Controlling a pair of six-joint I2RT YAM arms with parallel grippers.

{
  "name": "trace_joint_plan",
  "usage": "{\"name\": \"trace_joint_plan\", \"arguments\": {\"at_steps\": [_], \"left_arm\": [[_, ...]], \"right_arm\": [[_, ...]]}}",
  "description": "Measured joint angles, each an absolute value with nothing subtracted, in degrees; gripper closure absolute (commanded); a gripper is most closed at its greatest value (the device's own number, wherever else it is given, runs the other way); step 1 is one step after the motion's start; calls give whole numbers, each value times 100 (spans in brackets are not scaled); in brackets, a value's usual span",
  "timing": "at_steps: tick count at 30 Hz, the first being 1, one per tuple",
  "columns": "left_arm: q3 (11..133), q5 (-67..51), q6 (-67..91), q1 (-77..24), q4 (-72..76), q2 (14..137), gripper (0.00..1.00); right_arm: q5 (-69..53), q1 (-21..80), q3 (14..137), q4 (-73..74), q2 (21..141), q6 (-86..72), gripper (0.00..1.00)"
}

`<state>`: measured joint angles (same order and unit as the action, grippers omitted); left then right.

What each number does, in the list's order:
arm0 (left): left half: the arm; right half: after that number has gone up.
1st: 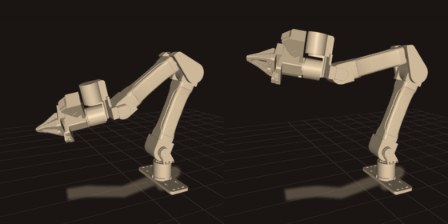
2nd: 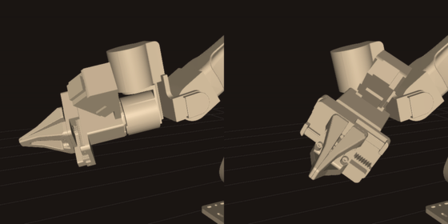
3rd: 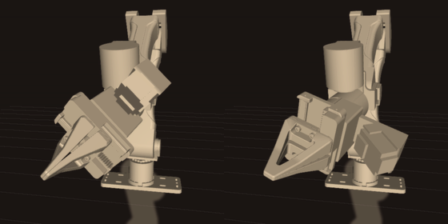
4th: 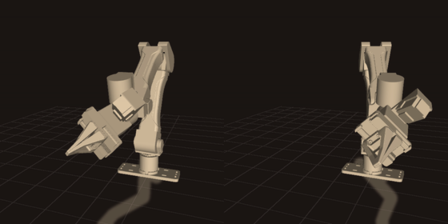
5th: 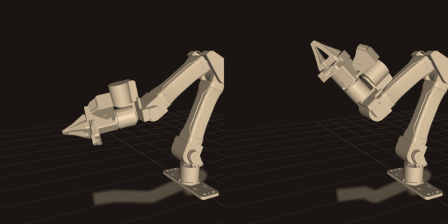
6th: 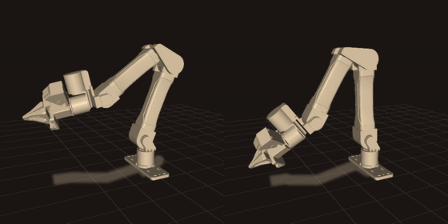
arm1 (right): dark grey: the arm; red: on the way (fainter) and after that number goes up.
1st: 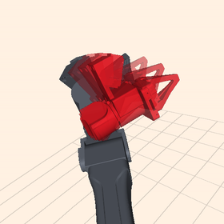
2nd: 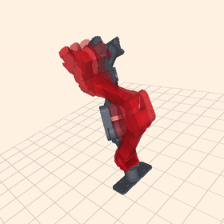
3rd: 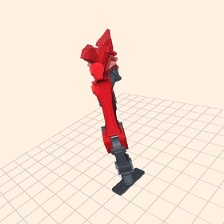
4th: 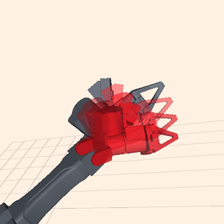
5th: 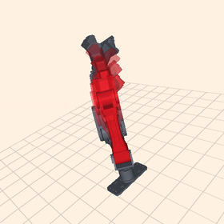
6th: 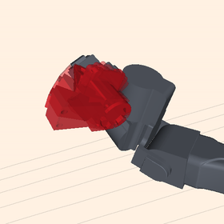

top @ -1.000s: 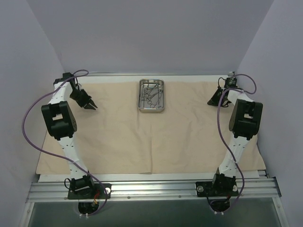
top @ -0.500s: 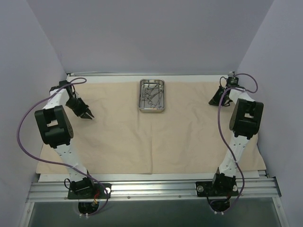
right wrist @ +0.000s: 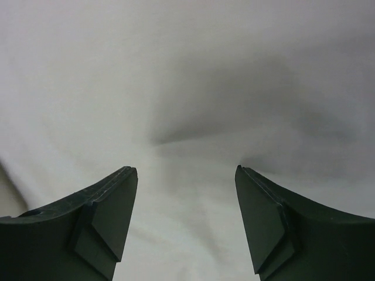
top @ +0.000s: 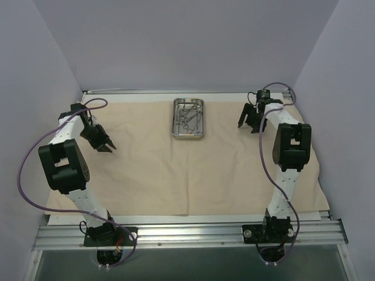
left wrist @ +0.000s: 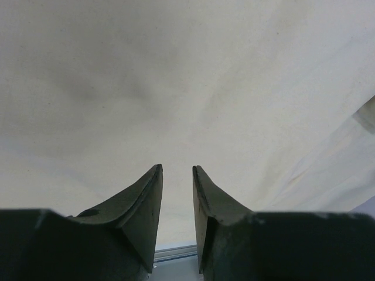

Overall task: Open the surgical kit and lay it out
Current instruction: Smooth out the surgical kit at the center of the board.

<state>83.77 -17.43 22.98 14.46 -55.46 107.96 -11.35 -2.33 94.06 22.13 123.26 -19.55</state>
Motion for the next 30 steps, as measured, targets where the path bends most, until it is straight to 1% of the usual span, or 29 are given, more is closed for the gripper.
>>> {"name": "trace_joint_plan", "arguments": {"at_steps": [2,3,4,6,7,8,9,13,21,27,29,30], "left_arm": [[8243,-1769,2281,1446,-5524,10720,63],[8191,-1780,2274,1446,-5507,10698,64],[8149,-1787,2270,1446,-5496,10687,65],[8075,-1828,2265,1446,-5468,10687,67],[8036,-1837,2268,1446,-5457,10687,71],[7999,-1846,2272,1446,-5454,10687,73],[7975,-1848,2276,1446,-5448,10694,81],[7966,-1844,2272,1446,-5413,10897,93],[8027,-1651,2231,1533,-5424,11675,93],[8364,-1640,2154,1688,-5590,11885,94],[8418,-1500,2112,1719,-5592,11874,94],[8442,-1420,2080,1732,-5588,11856,91]], "right_arm": [[-1133,86,9572,2333,12326,-1903,35],[-1133,244,9679,2379,12326,-1872,39],[-1138,397,9776,2394,12326,-1841,54],[-1157,628,9874,2349,12320,-1782,74],[-1164,694,9865,2327,12317,-1780,86],[-1166,720,9835,2311,12317,-1772,90],[-1151,718,9751,2294,12317,-1785,96],[-1076,526,9480,2338,12317,-1747,100],[-987,3,8890,2053,12206,-1776,100],[-978,-327,8694,1931,12084,-1802,100],[-882,-373,8694,1968,12062,-1800,100],[-821,-373,8696,2014,12049,-1796,100]]}}
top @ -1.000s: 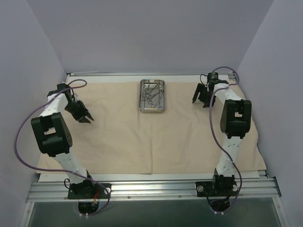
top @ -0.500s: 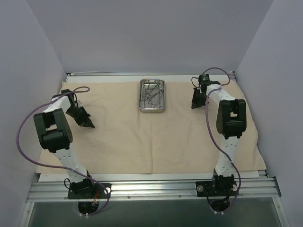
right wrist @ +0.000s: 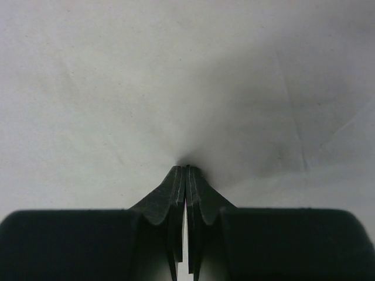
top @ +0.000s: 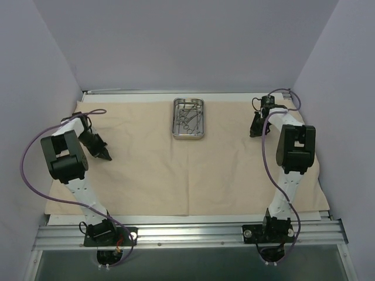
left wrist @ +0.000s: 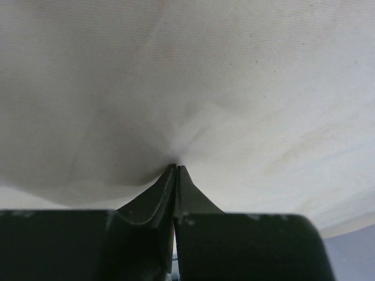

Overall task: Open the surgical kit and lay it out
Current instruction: Smooth out the surgical kit at the center of the board.

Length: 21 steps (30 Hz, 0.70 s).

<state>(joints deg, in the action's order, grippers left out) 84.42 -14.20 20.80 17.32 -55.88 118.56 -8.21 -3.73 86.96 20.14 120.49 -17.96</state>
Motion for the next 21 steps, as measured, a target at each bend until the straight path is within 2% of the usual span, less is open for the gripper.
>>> {"name": "trace_joint_plan", "arguments": {"at_steps": [2,5,7,12,16,21], "left_arm": [[8449,-1295,2032,1739,-5590,11699,83],[8444,-1155,2025,1737,-5610,11144,78],[8377,-1100,2029,1743,-5575,10580,78],[7863,-1090,2021,1900,-5518,9633,87],[7284,-1090,2001,2202,-5450,10114,90],[6919,-1092,1966,2622,-5428,10790,98]], "right_arm": [[-733,-353,8700,2137,12016,-1791,100],[-659,-257,8698,2429,11874,-1793,100],[-755,-86,8621,2497,11642,-1817,100],[-1234,589,7898,2394,10798,-1994,100],[-1592,895,7199,2252,10562,-2132,100],[-1706,388,6449,2259,10549,-2274,100]]}}
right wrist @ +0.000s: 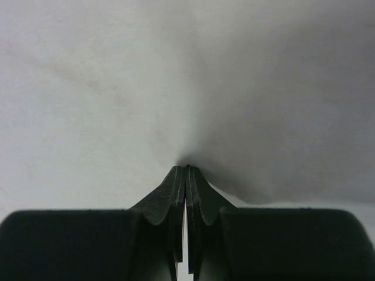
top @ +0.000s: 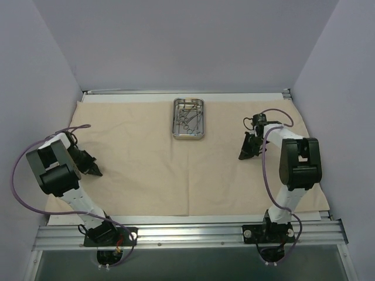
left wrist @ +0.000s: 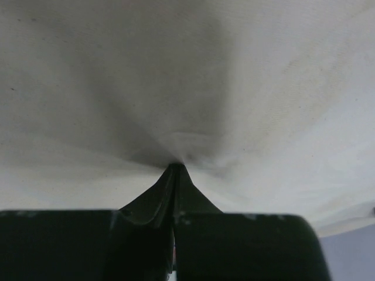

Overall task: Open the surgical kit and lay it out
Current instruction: Smooth out the surgical kit at the center of the board.

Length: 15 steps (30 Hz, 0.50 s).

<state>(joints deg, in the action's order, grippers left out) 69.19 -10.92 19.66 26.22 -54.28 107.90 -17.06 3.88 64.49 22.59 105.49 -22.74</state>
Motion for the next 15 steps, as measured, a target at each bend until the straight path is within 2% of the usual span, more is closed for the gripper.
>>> {"name": "trace_joint_plan", "arguments": {"at_steps": [9,15], "left_arm": [[6934,-1675,2088,3236,-5494,11067,98],[6860,-1559,2086,3229,-5411,10663,96]], "right_arm": [[-1127,-532,5863,2558,9977,-2381,100],[-456,-611,6049,3107,9223,-2346,100]]}}
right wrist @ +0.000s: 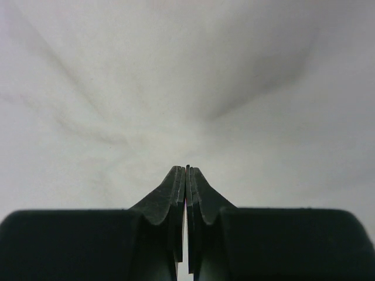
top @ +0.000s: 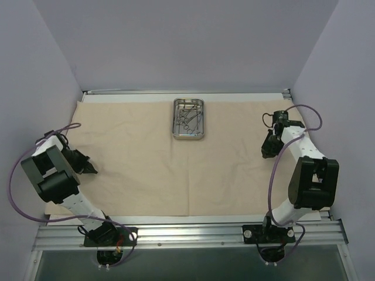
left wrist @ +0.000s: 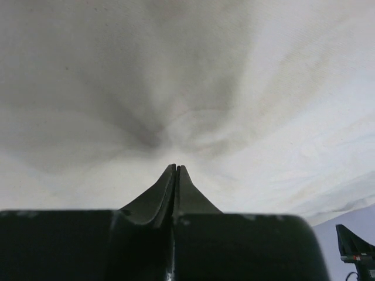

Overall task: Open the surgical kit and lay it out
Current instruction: Smooth out the surgical kit at the center of the board.

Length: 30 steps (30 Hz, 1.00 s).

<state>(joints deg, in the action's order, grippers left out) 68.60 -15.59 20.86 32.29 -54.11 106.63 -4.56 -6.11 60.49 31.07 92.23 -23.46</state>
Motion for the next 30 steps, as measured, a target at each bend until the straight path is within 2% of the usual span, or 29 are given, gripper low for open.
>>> {"name": "trace_joint_plan", "arguments": {"at_steps": [6,11,15,18,26,30], "left_arm": [[6862,-1592,2182,2790,-5325,9791,96],[6718,-1802,2298,2018,-4971,9850,97],[6547,-1850,2353,2014,-4853,10193,97],[6539,-1846,2353,2056,-4845,10339,97],[6711,-1870,2333,2106,-4836,10427,97],[6810,-1872,2329,2110,-4836,10429,97]], "right_arm": [[993,-939,6720,3234,9159,-2158,100],[1774,-1452,6598,3304,9719,-1938,100],[1739,-1603,6519,3339,10095,-1940,100],[1282,-1522,6302,3242,10200,-2091,100],[867,-668,6088,3197,10178,-2558,100],[484,-1011,6077,3181,10165,-2596,100]]}}
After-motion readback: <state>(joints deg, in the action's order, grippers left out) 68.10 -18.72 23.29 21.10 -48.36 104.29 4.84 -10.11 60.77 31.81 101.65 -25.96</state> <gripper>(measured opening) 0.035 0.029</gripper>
